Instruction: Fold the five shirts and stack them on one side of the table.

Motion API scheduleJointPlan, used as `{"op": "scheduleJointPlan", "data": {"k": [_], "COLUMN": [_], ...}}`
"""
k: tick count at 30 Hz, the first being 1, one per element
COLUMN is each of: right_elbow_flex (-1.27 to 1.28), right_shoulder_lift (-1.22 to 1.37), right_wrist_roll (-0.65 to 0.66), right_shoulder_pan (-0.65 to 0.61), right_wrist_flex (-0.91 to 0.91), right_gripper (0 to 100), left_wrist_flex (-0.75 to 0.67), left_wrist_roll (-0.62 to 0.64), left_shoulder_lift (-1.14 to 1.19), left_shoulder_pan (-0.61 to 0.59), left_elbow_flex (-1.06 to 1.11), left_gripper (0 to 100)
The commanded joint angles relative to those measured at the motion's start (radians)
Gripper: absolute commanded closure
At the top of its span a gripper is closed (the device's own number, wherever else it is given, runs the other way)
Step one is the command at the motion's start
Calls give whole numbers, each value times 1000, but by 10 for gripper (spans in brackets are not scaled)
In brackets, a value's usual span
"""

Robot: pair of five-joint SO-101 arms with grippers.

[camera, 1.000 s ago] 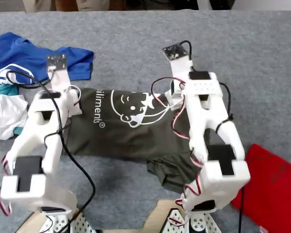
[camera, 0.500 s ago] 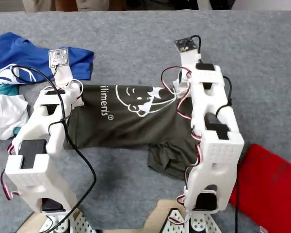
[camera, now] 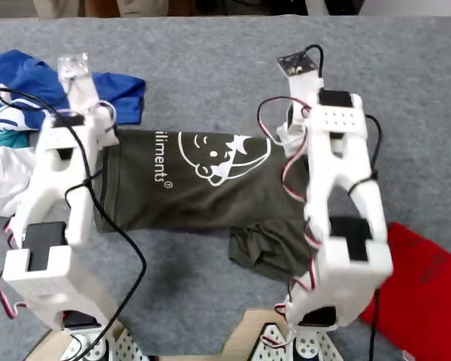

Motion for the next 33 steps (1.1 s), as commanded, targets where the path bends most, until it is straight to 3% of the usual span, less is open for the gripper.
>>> {"op": "scheduleJointPlan", "data": {"k": [1,6,11,18,23,27,33], "right_elbow_flex": [153,458,667,776,865,928,951], "right_shoulder_lift": [-243,-541,-717,-725,-725,-723,-723], "right_wrist_roll": [97,253,348,411,422,413,370], "right_shoulder_pan": [8,-25,-25,-50,-173,-266,-282], "right_wrist_flex": [17,28,52,100,63,18,-8], "right_gripper": [960,959,959,958,958,958,957], "left_wrist_flex": [175,408,413,41,-348,-344,-338], "left_wrist_roll": [-34,-81,-95,-121,-117,-114,-114], "left_shoulder_lift": [-58,-96,-298,-679,-700,-684,-657], "left_shoulder_pan": [-23,-18,-14,-83,-183,-192,-189], "left_elbow_flex": [-143,-236,-41,582,913,895,885], "left_gripper": [981,981,981,981,981,981,981]}}
